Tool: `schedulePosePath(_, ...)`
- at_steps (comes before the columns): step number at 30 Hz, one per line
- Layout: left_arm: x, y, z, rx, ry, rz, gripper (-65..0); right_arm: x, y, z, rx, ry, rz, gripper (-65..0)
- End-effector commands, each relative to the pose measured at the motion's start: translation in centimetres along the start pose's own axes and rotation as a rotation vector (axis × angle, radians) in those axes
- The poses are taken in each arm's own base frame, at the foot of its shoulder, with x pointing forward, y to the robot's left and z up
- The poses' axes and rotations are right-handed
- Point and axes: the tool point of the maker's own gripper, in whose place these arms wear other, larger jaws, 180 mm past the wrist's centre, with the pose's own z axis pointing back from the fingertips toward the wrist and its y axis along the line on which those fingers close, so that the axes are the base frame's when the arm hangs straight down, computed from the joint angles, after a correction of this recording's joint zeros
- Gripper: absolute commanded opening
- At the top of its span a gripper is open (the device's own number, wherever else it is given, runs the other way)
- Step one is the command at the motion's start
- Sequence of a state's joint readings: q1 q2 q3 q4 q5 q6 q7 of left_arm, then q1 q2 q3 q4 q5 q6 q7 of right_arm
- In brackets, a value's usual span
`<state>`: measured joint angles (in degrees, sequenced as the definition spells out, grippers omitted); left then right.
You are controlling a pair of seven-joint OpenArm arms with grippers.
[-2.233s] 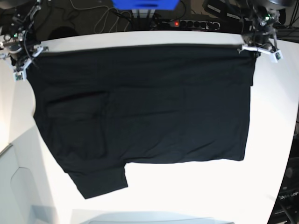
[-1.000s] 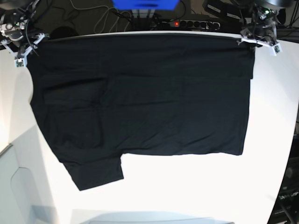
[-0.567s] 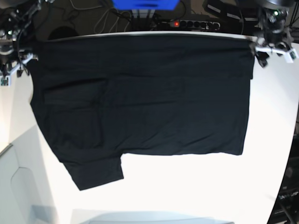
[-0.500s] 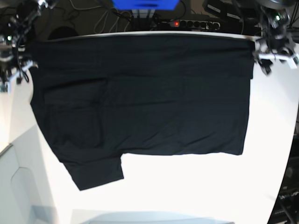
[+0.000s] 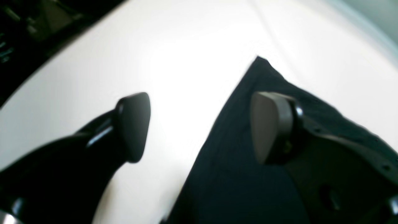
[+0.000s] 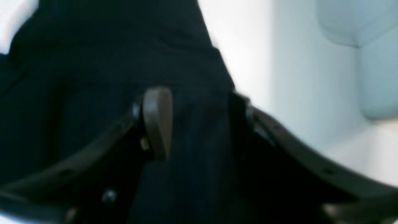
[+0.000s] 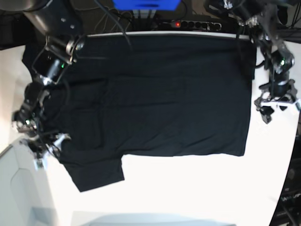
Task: Fold the T-shirt properly
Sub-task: 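Move both grippers to the shirt's side edges near the hem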
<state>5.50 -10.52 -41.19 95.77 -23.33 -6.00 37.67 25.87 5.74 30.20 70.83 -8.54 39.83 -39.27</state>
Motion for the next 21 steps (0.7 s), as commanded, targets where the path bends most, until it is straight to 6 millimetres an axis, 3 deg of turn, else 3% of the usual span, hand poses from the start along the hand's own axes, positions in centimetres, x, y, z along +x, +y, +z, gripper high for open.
schedulePosePath(1, 2.0, -0.7, -0.8, -0.016, -0.047, -0.023, -16.5, 2.5, -0.6, -0.5, 0.007, -0.060, -0.007, -34.8)
schedulePosePath(6, 2.2, -2.0, -5.6, -0.019, 0.016, -0.046, -16.4, 3.6, -2.7, -4.2, 0.020, -0.111, -0.167, -34.8)
schedulePosePath(12, 3.5, -3.5, -10.3, -0.039, 0.003, -0.061, -16.4, 3.7, -6.0, -5.8, -0.053, -0.183, -0.296, -34.8)
schedulePosePath(16, 3.3, -5.2, -12.4, -0.074, -0.026, -0.135, -16.4, 3.0, -5.8, -6.2, -0.053, -0.199, -0.315, -34.8)
schedulePosePath(21, 1.6, -5.9, -14.2, -0.076, 0.009, -0.142, -16.4, 0.1, -5.3, -6.4, -0.070, -0.169, -0.290, -34.8)
